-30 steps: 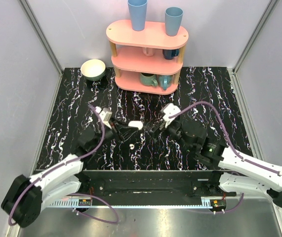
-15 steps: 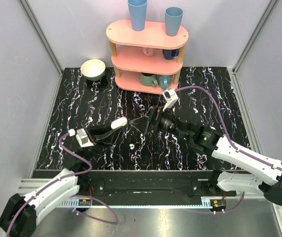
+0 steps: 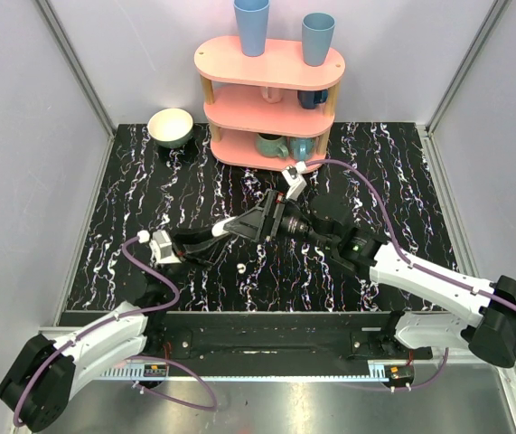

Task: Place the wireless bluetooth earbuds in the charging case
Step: Open the charging case.

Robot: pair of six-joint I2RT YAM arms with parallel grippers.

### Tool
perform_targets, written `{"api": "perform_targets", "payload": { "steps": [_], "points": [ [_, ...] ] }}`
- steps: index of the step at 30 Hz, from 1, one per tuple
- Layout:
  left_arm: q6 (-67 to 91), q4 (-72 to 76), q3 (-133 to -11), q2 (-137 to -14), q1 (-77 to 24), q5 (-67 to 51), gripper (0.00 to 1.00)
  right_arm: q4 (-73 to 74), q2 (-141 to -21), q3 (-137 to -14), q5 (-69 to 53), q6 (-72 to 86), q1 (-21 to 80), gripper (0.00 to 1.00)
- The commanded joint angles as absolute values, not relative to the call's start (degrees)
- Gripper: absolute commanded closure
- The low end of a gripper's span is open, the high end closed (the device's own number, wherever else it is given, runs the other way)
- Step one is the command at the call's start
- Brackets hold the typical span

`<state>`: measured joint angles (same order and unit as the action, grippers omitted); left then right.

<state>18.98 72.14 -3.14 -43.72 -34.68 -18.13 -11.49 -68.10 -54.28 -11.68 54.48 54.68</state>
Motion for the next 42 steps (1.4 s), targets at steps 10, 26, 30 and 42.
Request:
{"api": "perform_targets", "payload": {
  "steps": [10,26,30,42],
  "points": [
    [19.42,87.19,-0.18,-40.61,-35.77,-18.63,1.0,-16.17,-69.87,-53.96,-15.03,55.9,53.88,0.07],
    [20.39,83.24,0.36,-37.62,-35.77,-18.45,1.0,1.64,-65.92,-60.29,-14.07,24.91,53.88,0.11],
    [20.65,78.85,-2.28,-36.74,-35.86,-22.22,1.0,5.71,-66.27,-61.08,-9.68,20.92,53.88,0.11],
    [22.5,80.95,-3.69,-39.72,-35.77,-28.91,1.0,0.53,-66.45,-59.94,-8.53,23.11,53.79,0.09]
  ]
}}
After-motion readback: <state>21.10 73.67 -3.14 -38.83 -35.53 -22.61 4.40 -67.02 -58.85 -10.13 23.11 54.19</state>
